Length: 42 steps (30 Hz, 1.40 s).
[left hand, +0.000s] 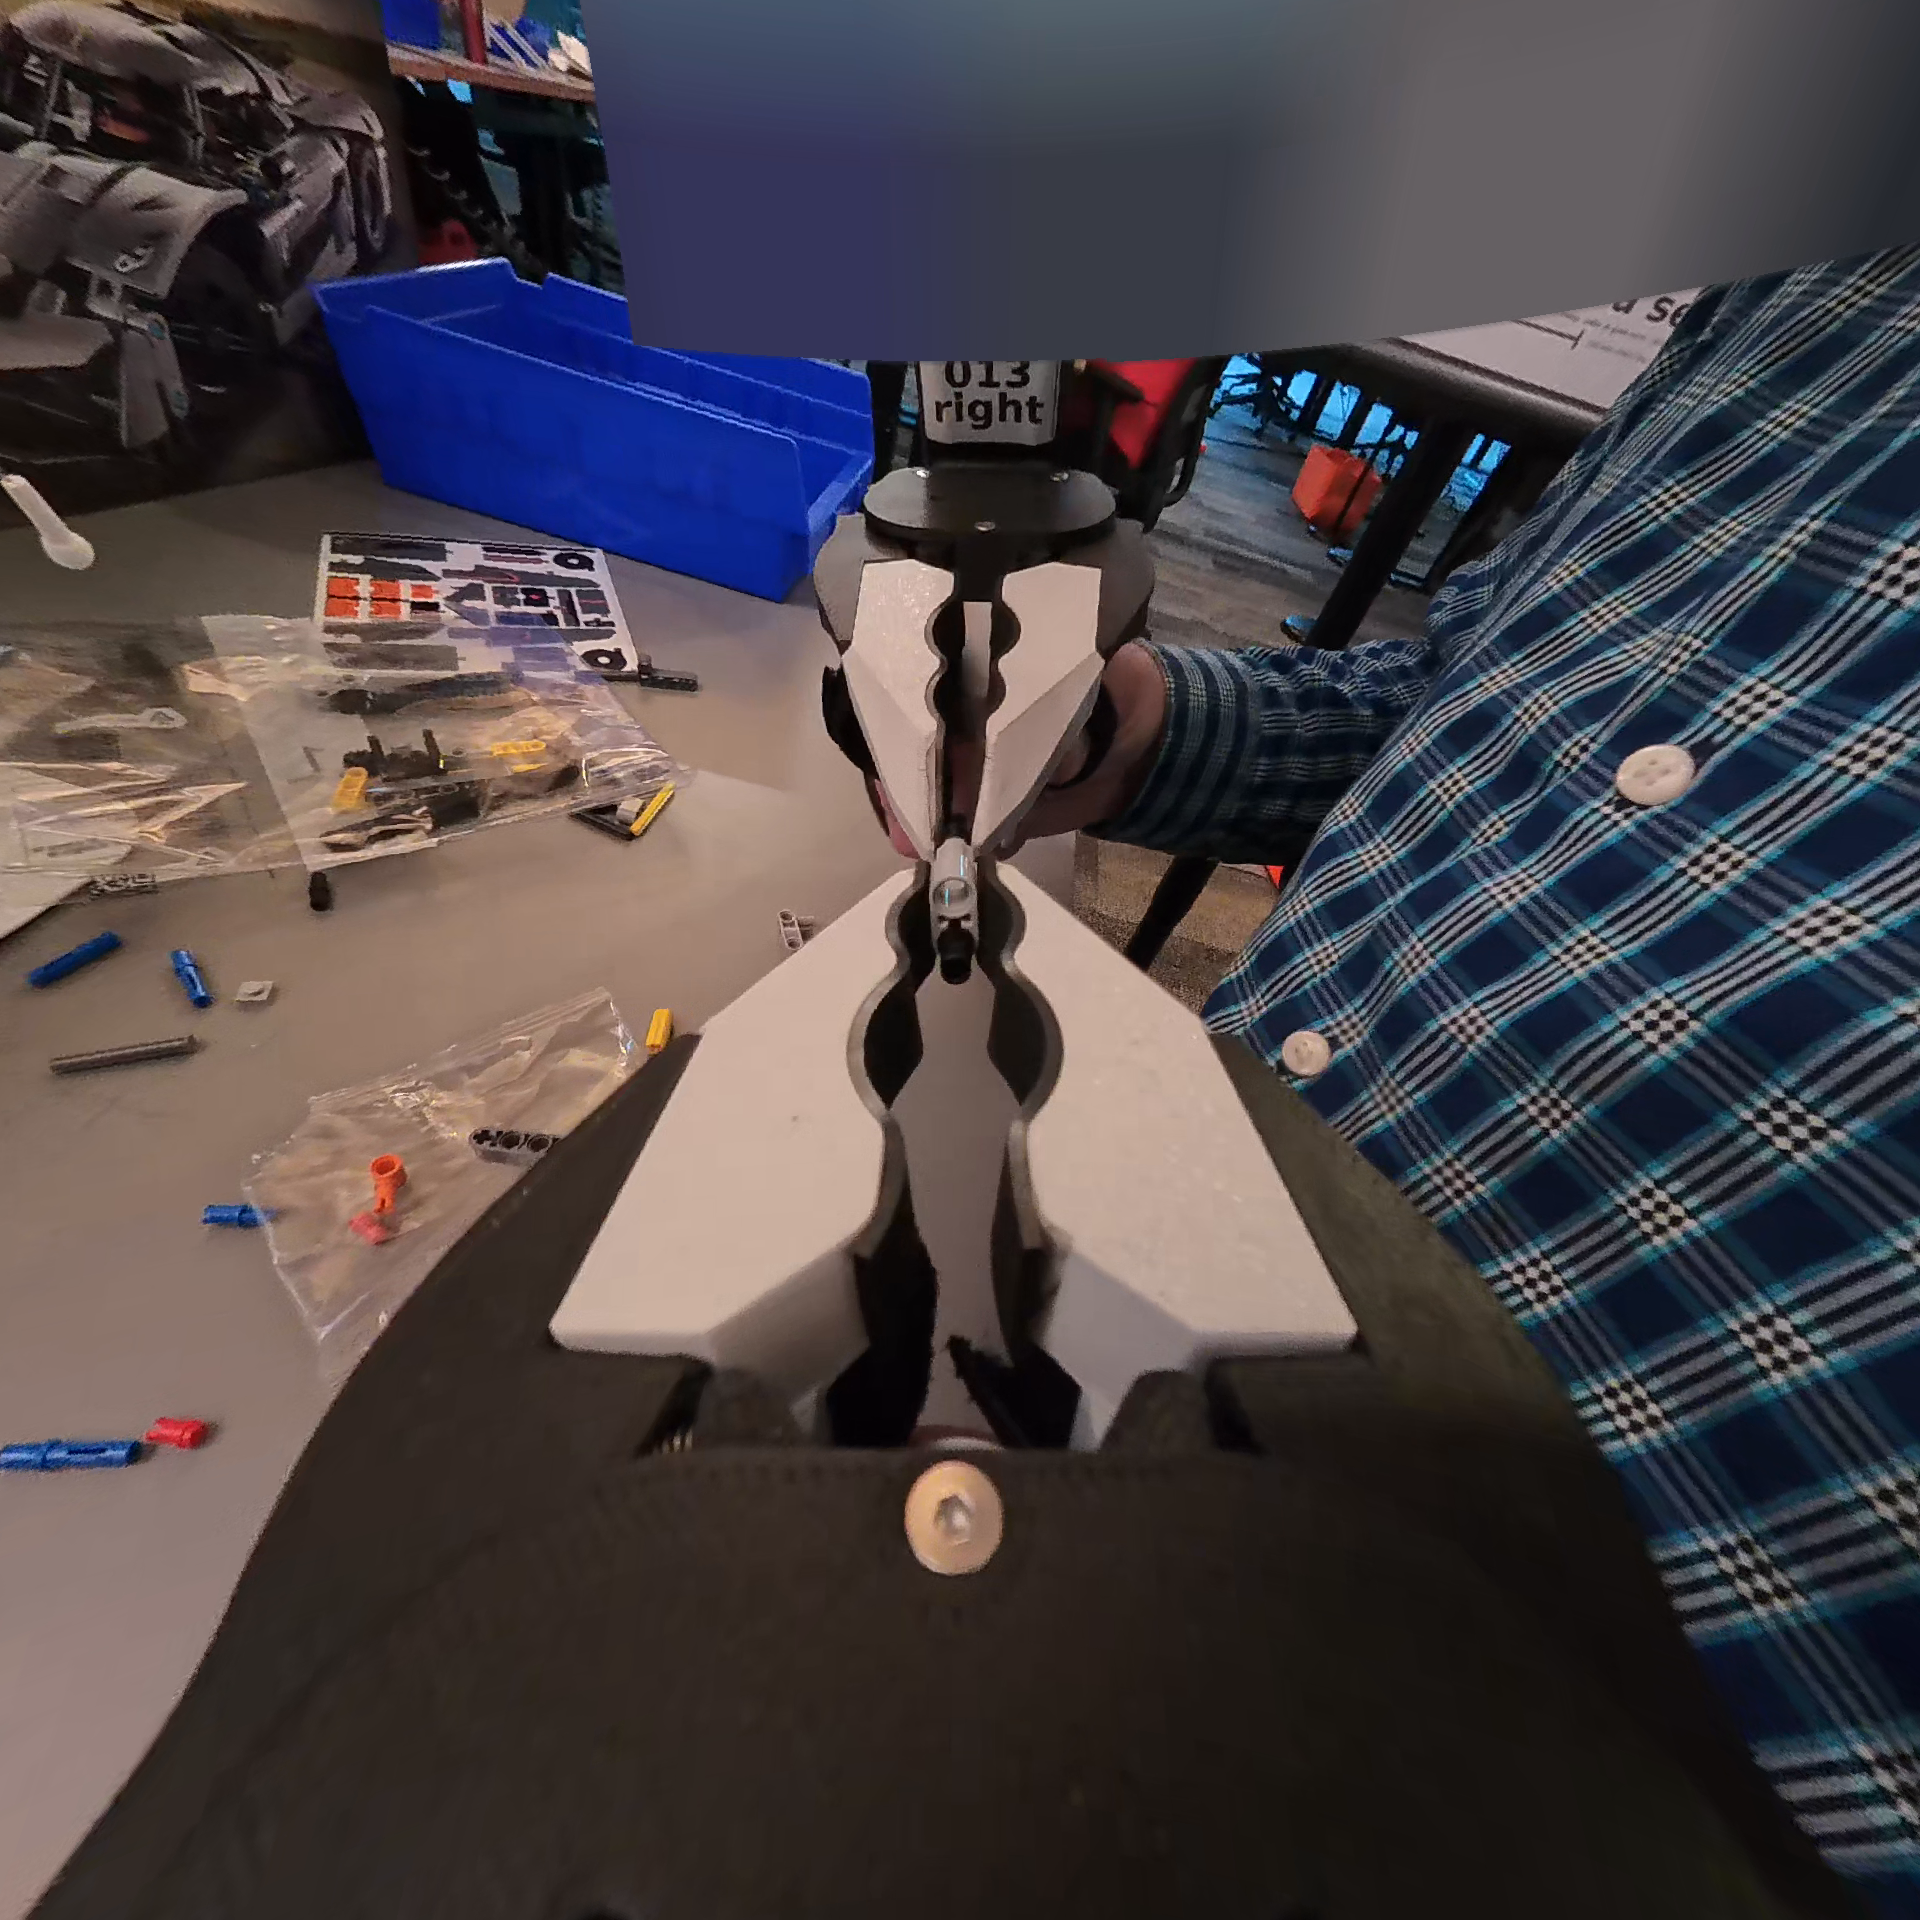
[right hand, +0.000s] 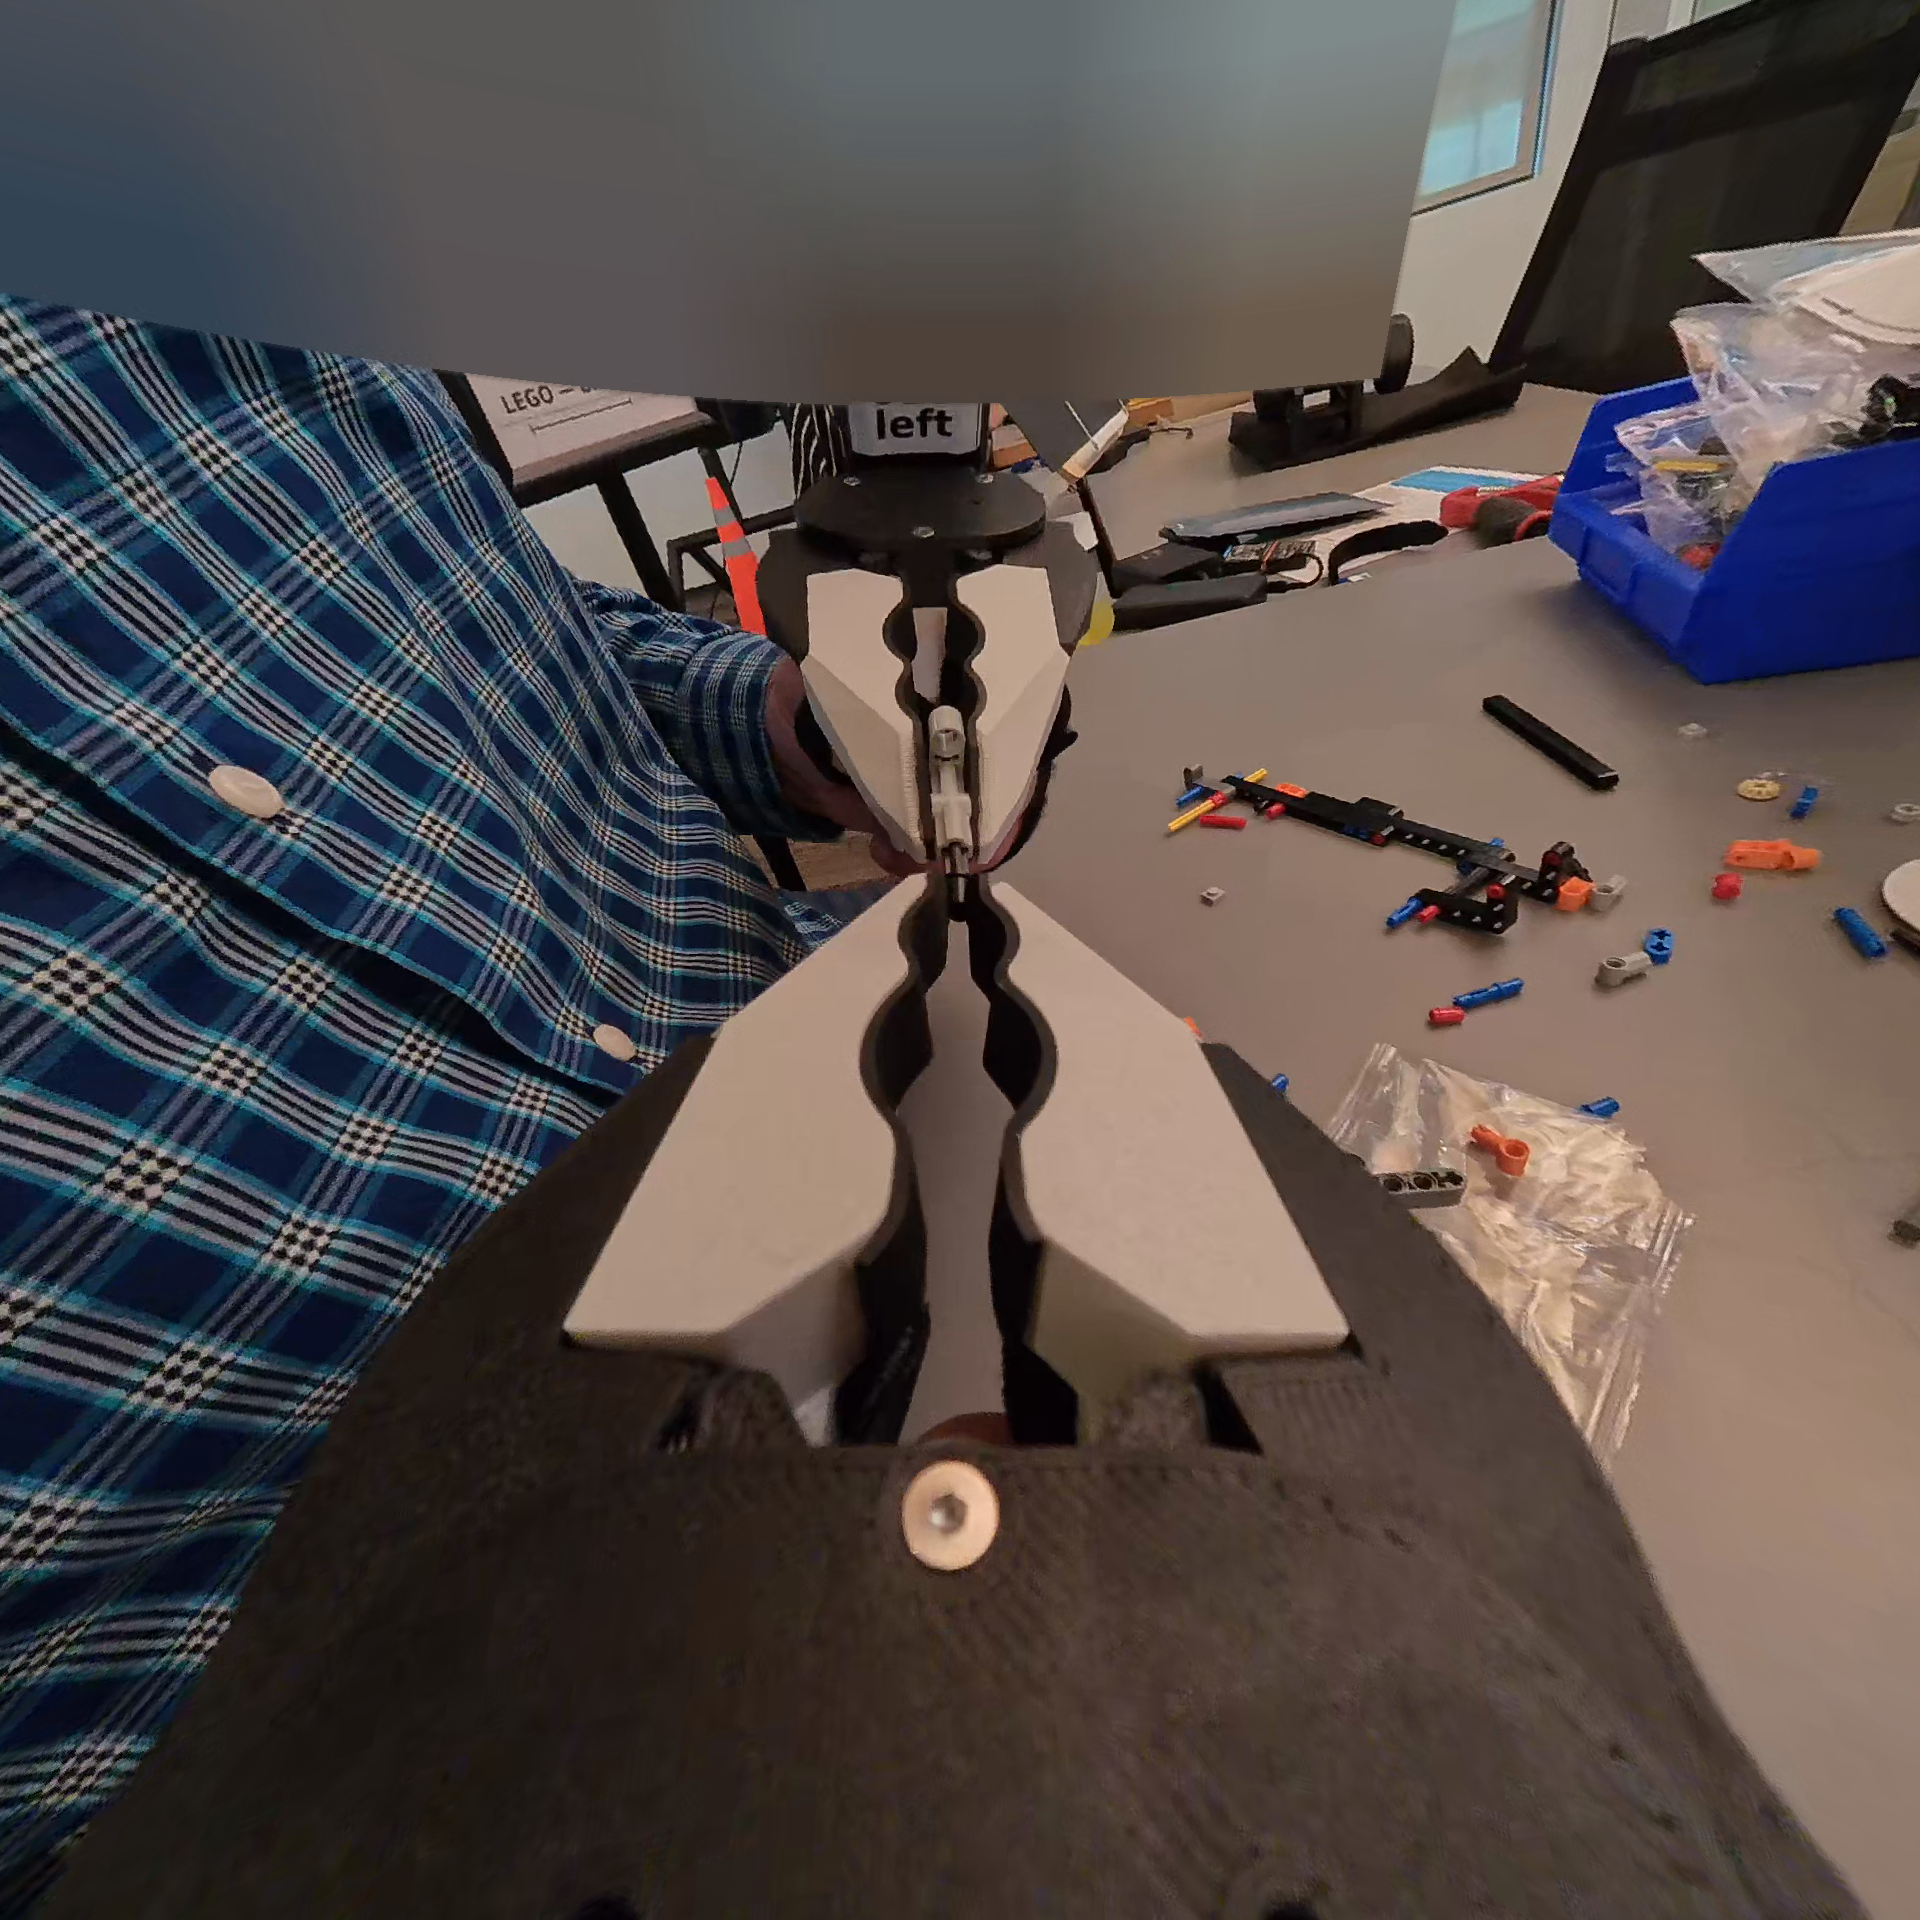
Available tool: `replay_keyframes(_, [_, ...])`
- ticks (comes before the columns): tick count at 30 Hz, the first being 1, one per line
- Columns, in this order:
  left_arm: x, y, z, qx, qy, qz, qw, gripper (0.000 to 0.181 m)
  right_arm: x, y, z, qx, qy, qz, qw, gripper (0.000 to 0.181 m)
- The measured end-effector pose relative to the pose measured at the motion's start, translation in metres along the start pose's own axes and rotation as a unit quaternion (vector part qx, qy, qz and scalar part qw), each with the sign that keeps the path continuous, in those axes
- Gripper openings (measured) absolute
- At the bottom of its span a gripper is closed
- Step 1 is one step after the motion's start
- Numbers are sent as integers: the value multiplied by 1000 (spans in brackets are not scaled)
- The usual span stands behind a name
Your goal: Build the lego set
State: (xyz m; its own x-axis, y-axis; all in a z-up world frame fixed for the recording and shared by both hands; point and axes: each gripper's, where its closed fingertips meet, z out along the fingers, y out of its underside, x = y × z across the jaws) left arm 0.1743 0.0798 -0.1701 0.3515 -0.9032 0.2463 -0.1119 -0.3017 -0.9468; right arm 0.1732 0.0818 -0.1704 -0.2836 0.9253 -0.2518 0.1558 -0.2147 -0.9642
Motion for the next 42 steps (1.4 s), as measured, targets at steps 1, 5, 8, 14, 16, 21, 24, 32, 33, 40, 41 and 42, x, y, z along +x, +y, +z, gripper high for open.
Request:
replay_keyframes(1, [0,2,0,-5,0,1,1000,5,0,2,0,-4,1,-1,1000,2])
replay_keyframes(5, [-2,4,1,-3,-5,-2,1000,5,2,4,1,-6,6,0,1000,2])
replay_keyframes(8, [-1,7,2,-9,-2,0,1000,5,1,7,2,-16,8,-5,1000,2])
replay_keyframes(14, [-3,8,5,-2,1,-12,1000,5,1,16,6,-34,7,-2,999,1])
replay_keyframes(16, [13,9,18,-19,22,13,999,5,-17,30,24,-72,-23,-25,997,2])
replay_keyframes(21, [3,2,18,2,10,3,1000,5,-5,25,25,-73,12,-30,997,1])
replay_keyframes(24, [-5,0,14,21,11,-23,999,4,2,24,20,-75,26,-18,997,1])
replay_keyframes(32, [-24,3,3,44,-2,-65,997,5,18,27,9,-106,57,0,993,1])
replay_keyframes(33, [-26,2,2,52,-3,-76,996,5,21,26,6,-103,62,2,993,1])
replay_keyframes(40, [-47,-10,-9,152,16,-200,968,5,32,25,5,-87,82,30,992,2])
replay_keyframes(41, [-49,-12,-11,163,18,-211,964,5,33,25,4,-85,85,32,992,2])
replay_keyframes(42, [-51,-12,-11,168,20,-217,961,5,34,26,3,-84,86,36,992,2])
